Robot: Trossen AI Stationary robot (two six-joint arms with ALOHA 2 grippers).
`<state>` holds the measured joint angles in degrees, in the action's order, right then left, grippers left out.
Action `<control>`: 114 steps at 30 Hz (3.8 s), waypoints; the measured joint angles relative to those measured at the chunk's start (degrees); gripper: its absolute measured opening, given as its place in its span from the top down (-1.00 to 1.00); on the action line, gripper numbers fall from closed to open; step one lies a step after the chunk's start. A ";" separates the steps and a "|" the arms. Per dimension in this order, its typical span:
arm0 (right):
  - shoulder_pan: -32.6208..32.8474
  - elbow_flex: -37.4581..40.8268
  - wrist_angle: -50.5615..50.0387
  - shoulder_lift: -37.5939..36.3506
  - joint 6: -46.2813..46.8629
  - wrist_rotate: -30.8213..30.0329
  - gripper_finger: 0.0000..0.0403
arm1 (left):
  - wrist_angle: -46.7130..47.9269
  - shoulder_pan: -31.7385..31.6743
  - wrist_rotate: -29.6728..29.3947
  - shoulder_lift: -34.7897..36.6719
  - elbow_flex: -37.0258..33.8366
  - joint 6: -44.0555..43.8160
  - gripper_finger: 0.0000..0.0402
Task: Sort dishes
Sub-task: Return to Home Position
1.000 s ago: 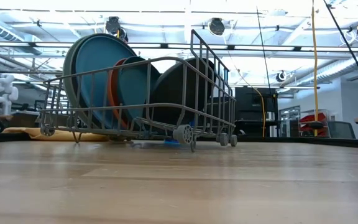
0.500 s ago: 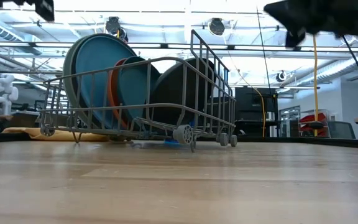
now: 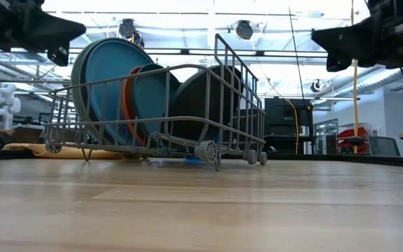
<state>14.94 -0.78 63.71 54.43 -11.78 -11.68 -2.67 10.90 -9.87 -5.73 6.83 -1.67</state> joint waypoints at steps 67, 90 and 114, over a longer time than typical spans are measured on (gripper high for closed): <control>-2.63 -0.04 -60.53 -54.27 6.61 -1.73 0.96 | 13.13 0.00 -3.85 5.70 -0.33 2.05 1.00; -2.63 -0.04 -60.56 -54.27 6.60 -1.73 0.96 | 13.14 0.00 -3.86 5.70 -0.33 2.08 1.00; -2.63 -0.04 -60.56 -54.27 6.60 -1.73 0.96 | 13.12 0.00 -3.85 5.70 -0.33 2.08 1.00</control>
<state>12.32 -0.82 3.15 0.16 -5.18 -13.41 10.46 10.90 -13.72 -0.03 6.50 0.40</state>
